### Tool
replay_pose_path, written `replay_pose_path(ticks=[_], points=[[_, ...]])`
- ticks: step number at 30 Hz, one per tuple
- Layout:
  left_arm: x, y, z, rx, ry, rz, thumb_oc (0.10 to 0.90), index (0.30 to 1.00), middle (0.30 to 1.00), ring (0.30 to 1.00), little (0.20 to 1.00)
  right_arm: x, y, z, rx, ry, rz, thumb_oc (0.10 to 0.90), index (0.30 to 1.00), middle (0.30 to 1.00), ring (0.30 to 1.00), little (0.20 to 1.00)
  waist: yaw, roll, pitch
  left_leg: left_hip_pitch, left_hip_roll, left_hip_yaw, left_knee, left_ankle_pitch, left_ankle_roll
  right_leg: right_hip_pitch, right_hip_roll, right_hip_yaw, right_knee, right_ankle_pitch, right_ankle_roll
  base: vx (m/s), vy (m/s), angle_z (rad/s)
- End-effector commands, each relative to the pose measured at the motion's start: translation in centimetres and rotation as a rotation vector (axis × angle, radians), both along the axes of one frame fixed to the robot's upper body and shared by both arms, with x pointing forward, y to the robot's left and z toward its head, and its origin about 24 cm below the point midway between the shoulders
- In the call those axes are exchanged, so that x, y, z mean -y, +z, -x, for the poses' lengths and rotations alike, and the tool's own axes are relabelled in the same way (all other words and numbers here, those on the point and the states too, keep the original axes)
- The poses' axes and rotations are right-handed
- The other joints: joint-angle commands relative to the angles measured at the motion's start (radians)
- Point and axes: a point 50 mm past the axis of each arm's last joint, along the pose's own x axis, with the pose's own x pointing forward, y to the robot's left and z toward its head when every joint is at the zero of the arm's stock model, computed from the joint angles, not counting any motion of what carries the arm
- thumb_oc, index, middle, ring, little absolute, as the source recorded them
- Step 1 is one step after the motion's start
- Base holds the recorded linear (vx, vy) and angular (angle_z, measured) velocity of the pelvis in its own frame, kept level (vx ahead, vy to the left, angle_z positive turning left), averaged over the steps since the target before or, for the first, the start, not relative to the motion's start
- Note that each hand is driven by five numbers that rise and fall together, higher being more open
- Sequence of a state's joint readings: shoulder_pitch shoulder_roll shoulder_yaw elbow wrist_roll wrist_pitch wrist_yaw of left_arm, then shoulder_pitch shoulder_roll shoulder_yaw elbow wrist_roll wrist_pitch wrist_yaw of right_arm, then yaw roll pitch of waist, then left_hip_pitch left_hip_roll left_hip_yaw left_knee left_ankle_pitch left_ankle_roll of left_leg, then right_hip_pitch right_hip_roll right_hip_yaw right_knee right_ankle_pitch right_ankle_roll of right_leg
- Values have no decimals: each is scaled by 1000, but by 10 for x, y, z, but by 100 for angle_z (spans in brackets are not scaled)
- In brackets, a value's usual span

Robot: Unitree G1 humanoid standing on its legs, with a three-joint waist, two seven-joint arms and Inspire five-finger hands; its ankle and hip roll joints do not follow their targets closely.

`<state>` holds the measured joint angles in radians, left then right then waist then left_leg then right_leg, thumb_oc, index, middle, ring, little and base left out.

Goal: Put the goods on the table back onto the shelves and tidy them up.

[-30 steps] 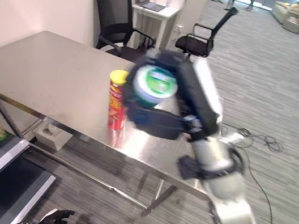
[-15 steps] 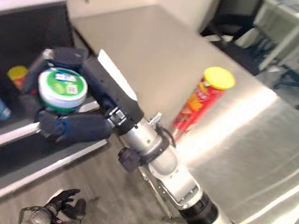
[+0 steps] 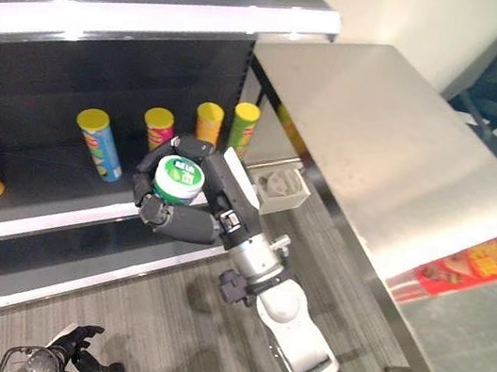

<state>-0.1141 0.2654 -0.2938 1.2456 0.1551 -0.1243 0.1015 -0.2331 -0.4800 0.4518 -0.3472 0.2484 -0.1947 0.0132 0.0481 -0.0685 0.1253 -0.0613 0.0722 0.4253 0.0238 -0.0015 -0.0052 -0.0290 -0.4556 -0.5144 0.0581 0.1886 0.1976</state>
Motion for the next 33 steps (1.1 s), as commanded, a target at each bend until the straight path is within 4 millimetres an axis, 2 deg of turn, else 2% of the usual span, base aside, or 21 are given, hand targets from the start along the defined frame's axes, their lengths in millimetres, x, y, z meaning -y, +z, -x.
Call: replay_pose_path(ticks=[1,2,3,4,5,6,8,9,11,13,16,18,19,21,23,24,25,27,30,31,33], points=[[-4,6,-12,53,-24,-36,800,900,900,900,900,7,46,4,241,-31,-113,400,300,300,300,300,-7,-18,-29,53,59,-37,-107,-44,-97,-31,-11,70,-114,159,64,39,208,72],[-5,4,-7,39,-5,-39,800,900,900,900,900,10,42,4,230,-52,-113,400,300,300,300,300,-42,-22,-29,53,28,-51,-111,-45,-74,-69,19,225,-124,171,62,22,151,64],[-5,3,-7,38,-5,-39,800,900,900,900,900,10,42,4,229,-52,-113,400,300,300,300,300,-39,-23,-31,52,28,-47,-111,-46,-73,-75,19,231,-121,171,62,81,226,65],[-2,3,-7,34,-27,-40,800,900,900,900,900,14,40,5,228,-66,-109,400,300,300,300,300,-65,-19,-33,54,16,-72,-111,-52,-62,-89,57,343,-114,148,51,161,243,25],[3,0,-4,17,-68,-34,800,900,900,900,900,22,38,8,223,-93,-93,400,300,300,300,300,-91,-1,-35,59,0,-108,-111,-60,-44,-110,137,502,-68,57,27,210,333,115],[6,-1,-1,3,-94,-31,800,900,900,900,900,25,36,9,219,-102,-88,400,300,300,300,300,-101,11,-36,64,-6,-125,-111,-63,-32,-115,188,547,-38,-5,5,221,336,124],[9,-3,3,-26,-144,-25,800,900,900,900,900,31,33,14,213,-105,-82,400,300,300,300,300,-115,25,-37,87,-27,-149,-111,-74,-10,-109,348,529,20,-130,-46,169,191,82],[12,-3,1,-23,-154,-21,800,900,900,900,900,32,32,13,207,-110,-78,400,300,300,300,300,-122,25,-38,92,-36,-154,-111,-78,-6,-116,394,533,30,-152,-51,111,95,38],[13,-3,0,-20,-155,-14,800,900,900,900,900,34,32,14,211,-110,-73,400,300,300,300,300,-128,25,-42,92,-46,-157,-111,-78,-4,-125,430,543,34,-165,-56,79,44,39],[21,-3,-2,-8,-158,1,800,900,900,900,900,40,28,12,189,-131,-80,400,300,300,300,300,-130,19,-51,119,-76,-188,-111,-87,-6,-81,468,600,-4,-172,-83,148,-2,45],[26,-3,-3,15,-134,25,800,900,900,900,900,42,30,11,189,-124,-84,400,300,300,300,300,-118,22,-48,135,-84,-177,-55,-100,-21,-42,467,592,-48,-169,-96,133,-54,17],[33,0,-13,54,-148,34,800,900,900,900,900,43,32,9,200,-134,-79,400,300,300,300,300,-108,11,-14,48,-74,-180,128,-71,-75,-16,450,575,-52,-173,-115,22,-60,32],[33,1,-14,56,-148,34,800,900,900,900,900,43,33,9,202,-135,-80,400,300,300,300,300,-112,12,-15,34,-69,-184,148,-79,-77,-20,451,571,-52,-172,-117,-20,-18,47],[30,-1,-10,41,-81,47,800,900,900,900,900,44,32,6,191,-142,-79,400,300,300,300,300,-100,2,-4,-46,-16,-185,268,-50,-116,7,421,548,-56,-190,-131,39,37,36],[29,-2,-8,37,-57,54,800,900,900,900,900,46,34,8,216,-155,-57,400,300,300,300,300,-101,-6,-19,-36,54,-148,217,-77,-109,24,387,532,-71,-200,-117,101,99,22],[29,-2,-7,36,-57,54,800,900,900,900,900,46,33,9,215,-156,-56,400,300,300,300,300,-99,-6,-18,-30,52,-145,211,-76,-109,27,385,534,-72,-201,-116,154,225,13],[29,-3,-5,36,-53,62,800,900,900,900,900,43,37,9,247,-161,-37,400,300,300,300,300,-86,0,-40,-9,125,-189,85,-16,-110,10,351,523,-67,-221,-105,151,271,8],[30,-3,-5,36,-51,64,800,900,900,900,900,42,39,7,259,-165,-28,400,300,300,300,300,-82,14,-47,-13,176,-234,15,43,-124,6,342,534,-67,-240,-97,157,289,-14],[31,-3,-3,35,-65,64,800,900,900,900,900,42,35,8,244,-166,-19,400,300,300,300,300,-88,36,-60,16,193,-228,-38,66,-138,17,331,541,-76,-244,-87,147,234,-26],[35,-4,-2,30,-85,67,800,900,900,900,900,43,31,7,226,-178,-4,400,300,300,300,300,-93,62,-71,44,181,-197,-79,67,-153,36,310,528,-97,-228,-73,122,213,-20],[37,-6,1,17,-92,74,800,900,900,900,900,43,30,8,229,-183,9,400,300,300,300,300,-96,74,-76,62,151,-186,-106,57,-153,37,287,534,-114,-202,-59,149,325,-12]])
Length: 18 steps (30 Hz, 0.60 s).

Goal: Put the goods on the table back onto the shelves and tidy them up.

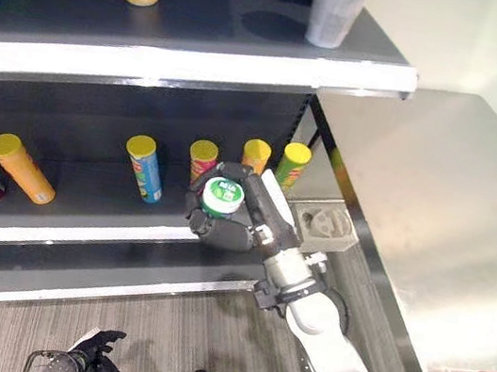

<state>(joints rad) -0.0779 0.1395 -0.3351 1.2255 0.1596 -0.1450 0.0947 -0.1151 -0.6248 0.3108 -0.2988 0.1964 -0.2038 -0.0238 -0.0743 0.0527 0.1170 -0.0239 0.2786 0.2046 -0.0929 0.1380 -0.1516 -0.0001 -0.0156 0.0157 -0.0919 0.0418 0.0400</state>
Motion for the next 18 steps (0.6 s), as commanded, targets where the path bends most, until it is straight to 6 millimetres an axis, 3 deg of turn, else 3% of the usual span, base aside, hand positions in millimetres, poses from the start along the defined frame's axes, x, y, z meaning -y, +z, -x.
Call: replay_pose_path(ticks=[1,7,14,17,18], points=[[-19,5,-8,29,-31,-62,800,900,900,900,900,-14,49,14,276,73,-105,400,300,300,300,300,24,-45,-68,28,-68,39,6,-88,-4,4,-166,7,32,-42,105,101,265,16],[-25,9,-18,54,0,-74,800,900,900,900,900,-15,49,16,280,70,-107,400,300,300,300,300,23,-71,-57,34,-146,80,6,-142,45,-55,-226,64,18,44,154,-5,218,-10],[-31,9,-19,42,-22,-86,800,900,900,900,900,-6,54,24,245,140,-205,400,300,300,300,300,6,-105,-61,44,-183,128,6,-174,74,-105,-247,121,14,120,189,-7,109,-34],[-31,9,-19,39,-39,-82,800,900,900,900,900,-4,71,30,309,190,-215,400,300,300,300,300,3,-117,-65,52,-188,139,6,-181,79,-115,-250,133,12,144,198,11,29,-32],[-30,9,-17,37,-48,-77,800,900,900,900,900,-6,88,33,384,228,-208,400,300,300,300,300,4,-121,-70,60,-190,143,6,-187,81,-116,-250,134,9,151,203,38,29,-26]])
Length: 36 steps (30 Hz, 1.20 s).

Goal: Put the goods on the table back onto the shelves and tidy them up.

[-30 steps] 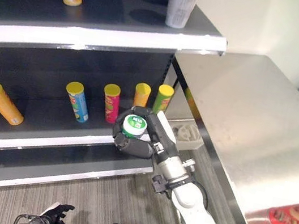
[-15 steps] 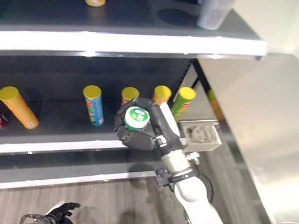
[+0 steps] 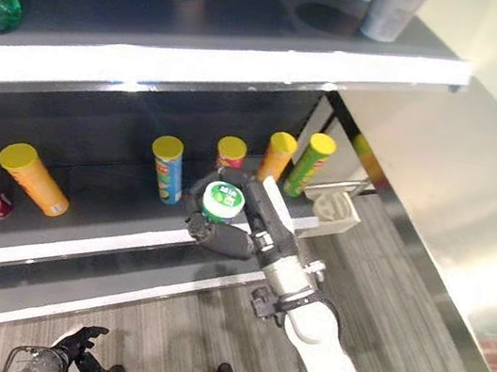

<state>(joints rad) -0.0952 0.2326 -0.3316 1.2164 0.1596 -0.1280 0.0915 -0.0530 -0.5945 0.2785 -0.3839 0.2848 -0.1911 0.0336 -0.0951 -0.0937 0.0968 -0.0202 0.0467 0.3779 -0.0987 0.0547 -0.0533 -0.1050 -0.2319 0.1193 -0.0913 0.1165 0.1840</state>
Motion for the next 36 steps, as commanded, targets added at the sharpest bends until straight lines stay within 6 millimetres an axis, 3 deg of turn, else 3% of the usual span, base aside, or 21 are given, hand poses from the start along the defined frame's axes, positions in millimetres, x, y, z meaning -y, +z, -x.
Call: replay_pose_path(ticks=[1,9,13,14,15,22,30,36], points=[[8,2,-8,20,-62,18,800,900,900,900,900,-4,93,21,463,155,-130,400,300,300,300,300,29,26,-52,64,42,-28,11,-110,-16,-7,-33,30,7,73,63,36,9,-11],[12,-2,-1,-5,-62,27,800,900,900,900,900,-11,133,17,655,150,-114,400,300,300,300,300,63,21,-76,72,48,-37,11,-109,-19,-1,-37,-1,4,70,63,27,-20,-9],[12,-2,-2,-4,-61,28,800,900,900,900,900,-11,133,17,656,151,-113,400,300,300,300,300,60,22,-75,72,48,-38,11,-109,-19,0,-37,-3,4,69,63,17,-30,8],[20,-6,11,-27,-109,26,800,900,900,900,900,-23,157,-13,691,77,-29,400,300,300,300,300,98,13,-87,77,48,-66,11,-113,-22,25,-41,-36,4,56,57,54,-94,10],[21,-6,11,-26,-108,27,800,900,900,900,900,-24,158,-14,692,78,-29,400,300,300,300,300,96,14,-87,77,48,-67,11,-113,-22,26,-41,-37,4,55,56,56,-108,1],[15,-9,18,-81,-121,30,800,900,900,900,900,-44,194,-86,575,-70,95,400,300,300,300,300,132,5,-94,73,41,-96,11,-107,-30,55,-37,-61,4,45,45,18,-19,25],[-1,-5,11,-75,-106,1,800,900,900,900,900,-57,232,-117,565,-200,130,400,300,300,300,300,147,-1,-99,72,38,-120,11,-107,-31,69,-41,-78,4,62,43,19,-1,8],[-7,-2,5,-59,-99,-13,800,900,900,900,900,-60,241,-119,562,-216,98,400,300,300,300,300,149,-3,-103,70,36,-129,11,-108,-31,70,-42,-83,4,71,44,8,-1,4]])
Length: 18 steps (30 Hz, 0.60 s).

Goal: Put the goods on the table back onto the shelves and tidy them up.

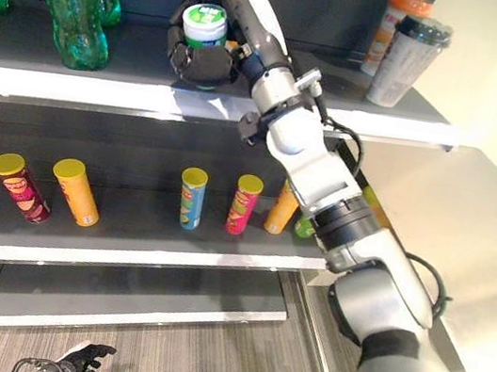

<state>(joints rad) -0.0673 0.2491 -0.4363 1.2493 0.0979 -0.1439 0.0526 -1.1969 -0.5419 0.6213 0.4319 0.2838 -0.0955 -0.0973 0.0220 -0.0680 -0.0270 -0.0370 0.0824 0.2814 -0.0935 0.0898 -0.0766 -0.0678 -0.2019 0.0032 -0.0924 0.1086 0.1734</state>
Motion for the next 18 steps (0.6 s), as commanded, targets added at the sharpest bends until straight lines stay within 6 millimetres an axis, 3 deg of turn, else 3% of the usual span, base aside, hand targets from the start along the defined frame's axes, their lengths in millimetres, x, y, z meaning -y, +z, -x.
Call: replay_pose_path(ticks=[1,4,10,11,18], points=[[-8,6,-18,30,-46,-36,800,900,900,900,900,6,88,19,266,-22,-130,400,300,300,300,300,30,-28,20,88,1,-34,6,-143,-9,36,-72,29,5,78,54,31,-21,1],[-8,6,-18,30,-46,-35,800,900,900,900,900,9,85,18,258,-31,-122,400,300,300,300,300,29,-27,20,89,1,-34,6,-144,-10,37,-72,29,5,77,53,0,0,0],[-9,6,-16,22,-42,-31,800,900,900,900,900,25,59,-2,154,-131,-79,400,300,300,300,300,33,-22,20,97,3,-34,6,-147,-10,46,-70,26,5,71,53,0,0,0],[-12,6,-14,23,-38,-35,800,900,900,900,900,42,50,-21,69,-237,-101,400,300,300,300,300,46,-23,19,97,3,-41,6,-148,-9,49,-71,20,5,75,52,0,0,0],[-21,9,-16,33,-20,-58,800,900,900,900,900,57,56,-34,9,-345,-95,400,300,300,300,300,65,-31,18,85,0,-60,6,-146,-8,49,-77,2,5,88,54,4,-8,8]])
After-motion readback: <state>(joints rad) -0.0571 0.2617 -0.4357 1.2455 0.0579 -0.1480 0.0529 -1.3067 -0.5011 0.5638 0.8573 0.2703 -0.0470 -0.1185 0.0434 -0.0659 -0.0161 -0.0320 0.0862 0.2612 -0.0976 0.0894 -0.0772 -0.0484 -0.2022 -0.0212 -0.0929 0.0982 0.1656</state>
